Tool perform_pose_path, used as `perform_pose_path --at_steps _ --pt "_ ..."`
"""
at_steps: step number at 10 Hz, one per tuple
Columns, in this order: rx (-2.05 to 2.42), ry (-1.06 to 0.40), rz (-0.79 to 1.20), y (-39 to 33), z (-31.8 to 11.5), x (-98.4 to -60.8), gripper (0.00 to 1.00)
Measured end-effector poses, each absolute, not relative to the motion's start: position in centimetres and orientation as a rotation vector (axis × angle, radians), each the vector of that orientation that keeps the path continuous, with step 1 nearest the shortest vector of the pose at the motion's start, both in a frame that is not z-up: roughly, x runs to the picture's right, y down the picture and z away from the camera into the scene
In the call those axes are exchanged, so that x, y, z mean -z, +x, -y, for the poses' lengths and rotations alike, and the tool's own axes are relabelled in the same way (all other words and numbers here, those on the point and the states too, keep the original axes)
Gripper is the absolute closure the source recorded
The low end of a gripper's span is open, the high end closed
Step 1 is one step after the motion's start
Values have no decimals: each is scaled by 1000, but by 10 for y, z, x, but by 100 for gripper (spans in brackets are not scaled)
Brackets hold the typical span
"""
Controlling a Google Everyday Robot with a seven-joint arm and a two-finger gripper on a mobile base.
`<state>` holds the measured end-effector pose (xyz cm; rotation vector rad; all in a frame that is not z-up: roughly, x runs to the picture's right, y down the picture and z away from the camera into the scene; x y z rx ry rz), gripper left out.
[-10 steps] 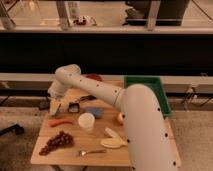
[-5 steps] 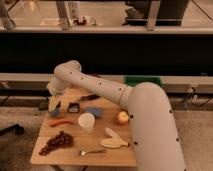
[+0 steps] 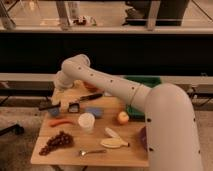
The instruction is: Place eraser in plastic cup
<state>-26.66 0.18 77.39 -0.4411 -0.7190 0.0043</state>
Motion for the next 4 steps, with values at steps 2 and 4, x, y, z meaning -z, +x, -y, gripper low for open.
perform_pose_path --at_steps 2,4 --pt "-9 -436 717 -257 -9 -785 27" --pt "5 -456 713 -265 -10 -788 47"
